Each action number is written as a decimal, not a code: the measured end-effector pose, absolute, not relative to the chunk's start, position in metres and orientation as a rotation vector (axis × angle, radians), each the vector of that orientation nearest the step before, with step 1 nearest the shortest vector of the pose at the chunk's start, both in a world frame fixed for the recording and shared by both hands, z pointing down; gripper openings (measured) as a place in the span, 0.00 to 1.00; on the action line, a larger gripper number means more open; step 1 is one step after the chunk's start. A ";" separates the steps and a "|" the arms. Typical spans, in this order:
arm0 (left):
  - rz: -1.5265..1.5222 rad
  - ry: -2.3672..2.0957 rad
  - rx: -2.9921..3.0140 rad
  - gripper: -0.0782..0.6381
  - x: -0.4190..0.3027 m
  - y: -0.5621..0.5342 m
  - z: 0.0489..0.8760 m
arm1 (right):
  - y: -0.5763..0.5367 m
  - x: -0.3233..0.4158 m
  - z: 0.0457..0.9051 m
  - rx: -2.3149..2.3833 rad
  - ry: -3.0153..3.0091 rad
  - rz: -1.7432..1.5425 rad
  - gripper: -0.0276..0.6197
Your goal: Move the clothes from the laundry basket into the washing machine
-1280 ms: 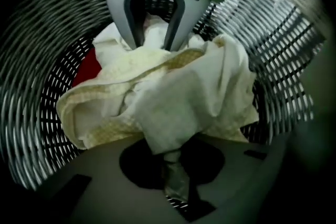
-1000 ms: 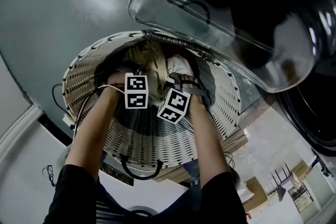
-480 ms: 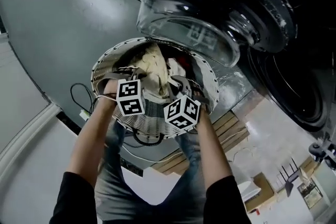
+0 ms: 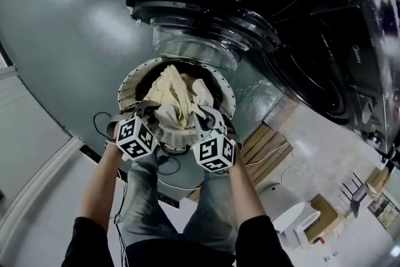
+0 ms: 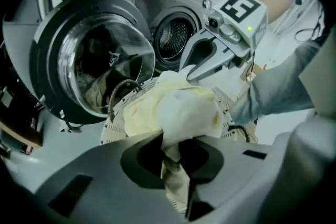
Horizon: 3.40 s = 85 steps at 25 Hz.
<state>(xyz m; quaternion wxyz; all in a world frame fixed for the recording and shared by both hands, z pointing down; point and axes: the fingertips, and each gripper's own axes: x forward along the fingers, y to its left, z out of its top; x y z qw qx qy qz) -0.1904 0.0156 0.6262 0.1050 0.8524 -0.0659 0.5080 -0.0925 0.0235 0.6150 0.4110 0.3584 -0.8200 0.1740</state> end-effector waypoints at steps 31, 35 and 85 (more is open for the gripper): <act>0.770 -0.327 2.801 0.19 -0.087 -0.015 0.312 | 0.061 0.064 0.292 2.121 -1.884 0.609 0.13; 0.727 -0.329 2.794 0.19 -0.043 0.002 0.296 | 0.088 0.108 0.273 2.197 -1.845 0.602 0.13; 0.576 -0.247 2.719 0.18 0.219 0.028 0.321 | 0.154 0.356 0.299 2.496 -1.555 0.652 0.13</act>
